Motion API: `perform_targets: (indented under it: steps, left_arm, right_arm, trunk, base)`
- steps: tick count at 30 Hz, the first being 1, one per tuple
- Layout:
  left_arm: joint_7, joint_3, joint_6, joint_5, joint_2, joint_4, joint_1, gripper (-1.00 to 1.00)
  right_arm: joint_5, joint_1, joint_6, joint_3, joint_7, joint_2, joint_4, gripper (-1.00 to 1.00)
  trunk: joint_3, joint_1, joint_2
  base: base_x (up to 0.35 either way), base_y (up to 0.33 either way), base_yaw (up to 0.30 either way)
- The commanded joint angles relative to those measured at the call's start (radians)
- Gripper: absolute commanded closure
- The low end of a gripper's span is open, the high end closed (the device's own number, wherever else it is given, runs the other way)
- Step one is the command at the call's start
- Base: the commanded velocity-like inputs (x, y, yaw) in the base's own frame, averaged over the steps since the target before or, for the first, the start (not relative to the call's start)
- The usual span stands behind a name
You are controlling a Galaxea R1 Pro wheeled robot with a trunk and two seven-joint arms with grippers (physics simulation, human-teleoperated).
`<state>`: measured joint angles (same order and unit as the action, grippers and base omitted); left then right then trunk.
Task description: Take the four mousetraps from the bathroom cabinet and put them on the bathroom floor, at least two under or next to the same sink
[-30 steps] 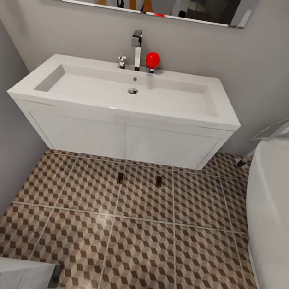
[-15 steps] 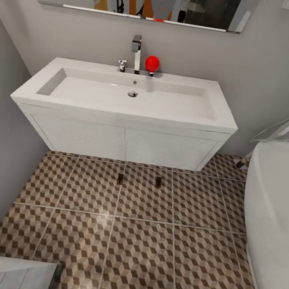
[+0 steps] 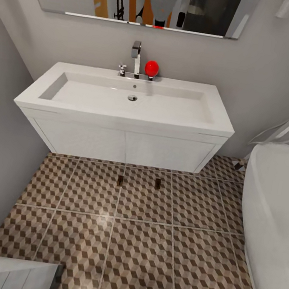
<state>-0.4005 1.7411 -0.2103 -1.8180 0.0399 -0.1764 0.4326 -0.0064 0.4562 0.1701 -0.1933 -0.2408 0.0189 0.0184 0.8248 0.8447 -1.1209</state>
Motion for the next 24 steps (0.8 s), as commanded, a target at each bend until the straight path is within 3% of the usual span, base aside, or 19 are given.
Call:
perform_targets:
  steps: [1, 11, 24]
  left_arm:
    - [0.000, 0.000, 0.000, 0.000, 0.000, 0.000, 0.000, -1.00]
    - [0.000, 0.000, -0.002, 0.000, 0.000, 0.000, 0.000, -1.00]
    - [0.000, -0.001, -0.004, -0.001, 0.001, 0.000, 0.000, -1.00]
  right_arm:
    - [0.000, 0.000, 0.000, 0.000, 0.000, 0.000, 0.000, -1.00]
    - [0.003, 0.000, 0.000, 0.000, 0.000, 0.001, 0.000, -1.00]
    - [0.003, 0.000, 0.000, 0.000, 0.000, 0.001, 0.000, -1.00]
  trunk:
    - [-0.005, -0.004, 0.007]
    - [-0.051, -0.042, 0.077]
    - [-0.072, -0.042, 0.077]
  base:
    - [0.000, 0.000, 0.000]
    - [0.000, 0.000, 0.000]
    - [0.000, 0.000, 0.000]
